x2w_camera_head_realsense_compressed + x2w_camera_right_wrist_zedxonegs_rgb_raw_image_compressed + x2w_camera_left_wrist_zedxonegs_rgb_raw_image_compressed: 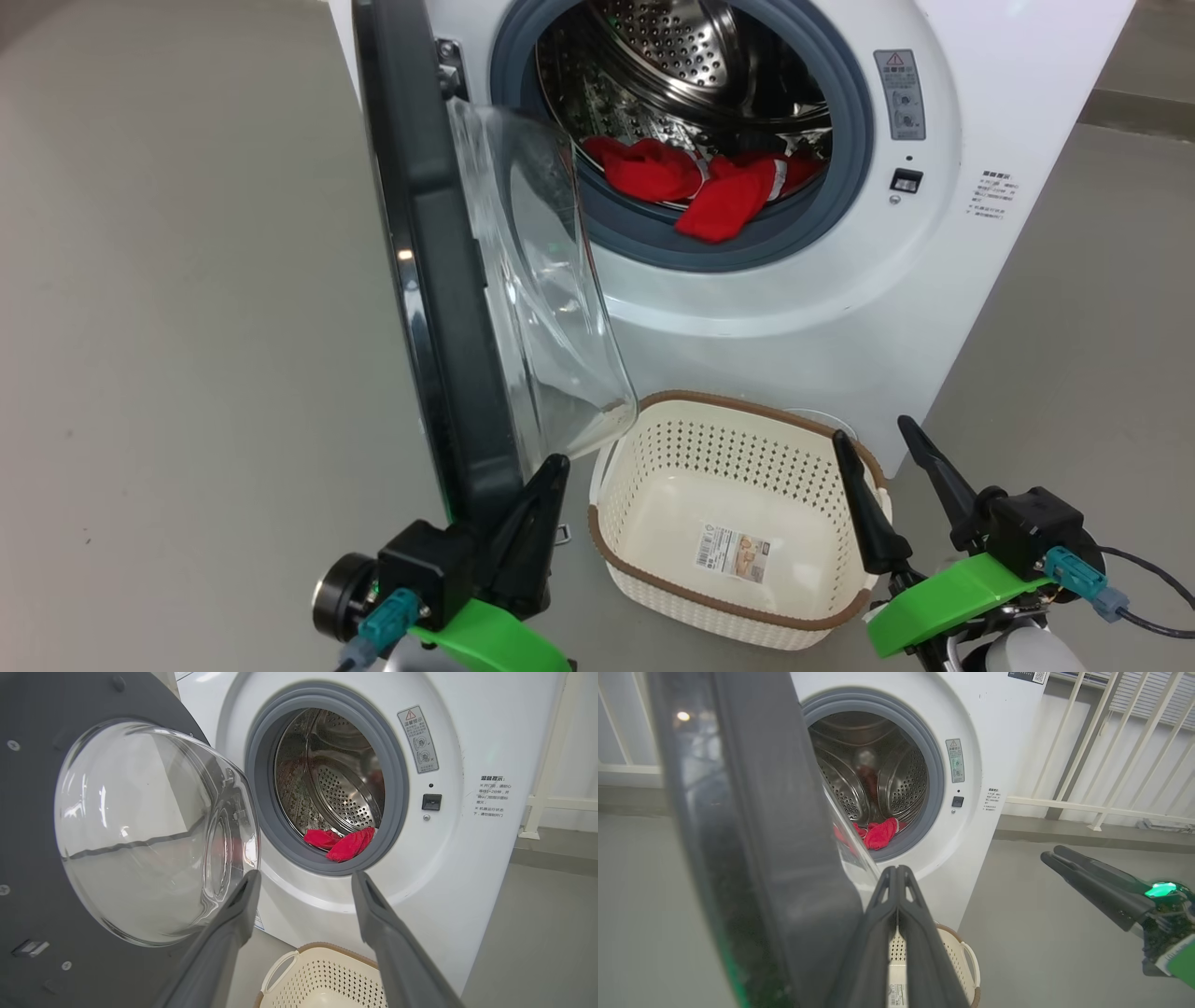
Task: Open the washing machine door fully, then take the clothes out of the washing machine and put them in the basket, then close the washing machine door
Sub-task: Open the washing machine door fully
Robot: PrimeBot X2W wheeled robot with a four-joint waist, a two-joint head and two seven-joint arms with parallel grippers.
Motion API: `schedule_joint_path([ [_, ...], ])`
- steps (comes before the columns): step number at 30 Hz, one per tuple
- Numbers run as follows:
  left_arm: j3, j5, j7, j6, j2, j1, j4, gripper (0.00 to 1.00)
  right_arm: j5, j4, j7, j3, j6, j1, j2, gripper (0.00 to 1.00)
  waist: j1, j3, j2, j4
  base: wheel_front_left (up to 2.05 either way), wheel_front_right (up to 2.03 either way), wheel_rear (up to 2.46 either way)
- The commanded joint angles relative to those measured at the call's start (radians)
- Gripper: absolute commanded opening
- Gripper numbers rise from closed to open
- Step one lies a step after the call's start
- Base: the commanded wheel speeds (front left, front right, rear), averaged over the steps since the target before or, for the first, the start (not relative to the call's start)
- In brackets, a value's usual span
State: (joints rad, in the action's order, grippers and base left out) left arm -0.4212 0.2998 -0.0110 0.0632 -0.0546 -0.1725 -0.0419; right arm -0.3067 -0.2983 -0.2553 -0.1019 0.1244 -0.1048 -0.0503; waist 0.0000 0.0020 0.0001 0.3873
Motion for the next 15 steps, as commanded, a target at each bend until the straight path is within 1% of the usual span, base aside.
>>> schedule_joint_path([
  [1,0.043,-0.003,-0.013,0.011,-0.007,-0.04,0.018,0.0,0.004,0.02,-0.006,-0.025,0.006,-0.021,0.0,1.0,0.0,0.002,-0.0001,0.002,0.0,0.0,0.0],
  [15,0.083,-0.001,-0.04,0.06,-0.025,-0.025,0.013,0.0,0.006,0.009,-0.006,-0.026,0.006,-0.022,0.0,1.0,0.0,0.01,-0.0001,0.037,0.0,0.0,0.0],
])
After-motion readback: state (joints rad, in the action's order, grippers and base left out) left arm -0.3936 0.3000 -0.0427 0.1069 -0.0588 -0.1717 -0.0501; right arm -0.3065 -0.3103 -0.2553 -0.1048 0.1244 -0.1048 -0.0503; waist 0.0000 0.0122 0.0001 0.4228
